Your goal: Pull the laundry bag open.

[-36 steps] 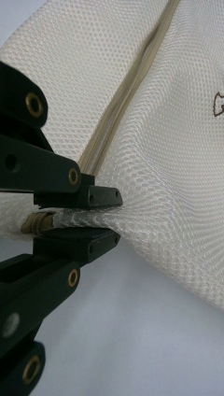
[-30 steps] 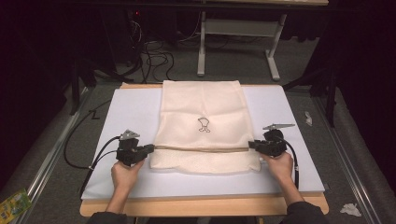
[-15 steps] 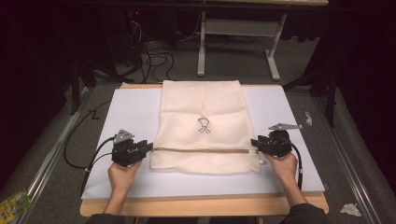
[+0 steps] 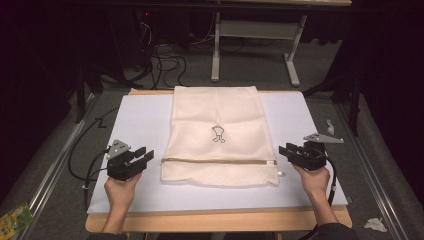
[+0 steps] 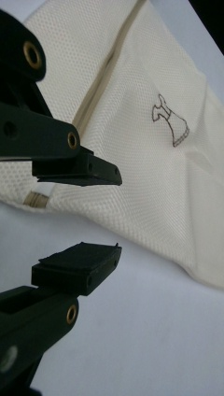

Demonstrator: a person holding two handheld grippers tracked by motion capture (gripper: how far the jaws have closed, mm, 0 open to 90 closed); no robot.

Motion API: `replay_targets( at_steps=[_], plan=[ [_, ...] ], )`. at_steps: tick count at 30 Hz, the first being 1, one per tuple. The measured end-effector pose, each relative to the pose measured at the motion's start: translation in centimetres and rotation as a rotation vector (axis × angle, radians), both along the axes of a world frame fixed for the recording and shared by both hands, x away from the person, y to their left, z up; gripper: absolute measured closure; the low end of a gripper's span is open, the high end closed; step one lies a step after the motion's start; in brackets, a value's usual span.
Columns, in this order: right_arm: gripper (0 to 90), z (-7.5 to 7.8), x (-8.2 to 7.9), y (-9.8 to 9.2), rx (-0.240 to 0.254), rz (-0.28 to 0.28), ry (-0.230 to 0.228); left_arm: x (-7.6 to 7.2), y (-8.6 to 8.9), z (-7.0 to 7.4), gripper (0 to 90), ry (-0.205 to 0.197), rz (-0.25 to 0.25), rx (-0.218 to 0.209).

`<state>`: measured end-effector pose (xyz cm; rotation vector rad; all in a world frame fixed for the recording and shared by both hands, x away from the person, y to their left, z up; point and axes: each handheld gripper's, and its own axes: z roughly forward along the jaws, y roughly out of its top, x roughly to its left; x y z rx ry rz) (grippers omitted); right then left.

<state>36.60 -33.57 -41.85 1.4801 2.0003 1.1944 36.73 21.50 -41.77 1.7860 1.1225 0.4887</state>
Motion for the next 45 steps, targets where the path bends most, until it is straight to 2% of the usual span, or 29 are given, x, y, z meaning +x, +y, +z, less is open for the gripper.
replay_targets(
  at_steps=[5,13,20,29,33,37,45],
  plan=[
    [60.8,-0.1,-0.7,-1.3,0.004,-0.039,-0.035,-0.3,0.8,-0.2,62.2,-0.009,0.022,-0.013],
    [60.9,-0.3,-1.4,-2.7,0.023,-0.057,-0.045,-0.6,1.9,-0.3,61.9,-0.015,0.054,-0.032],
    [60.8,-0.5,-1.9,-3.6,0.040,-0.070,-0.055,-0.6,2.4,-0.6,61.5,-0.005,0.075,-0.021],
    [60.9,-1.1,-2.2,-4.5,0.066,-0.095,-0.057,-0.3,2.8,-0.9,60.7,0.000,0.093,-0.030],
    [60.9,-1.6,-2.2,-4.8,0.073,-0.106,-0.056,-0.2,2.9,-1.0,60.2,0.013,0.090,-0.060],
    [60.9,-1.8,-2.3,-4.9,0.080,-0.114,-0.049,-0.1,3.2,-1.2,60.0,0.021,0.096,-0.068],
    [60.8,-2.5,-2.1,-5.5,0.067,-0.128,-0.033,0.4,3.4,-1.8,59.5,0.044,0.108,-0.083]
  ],
)
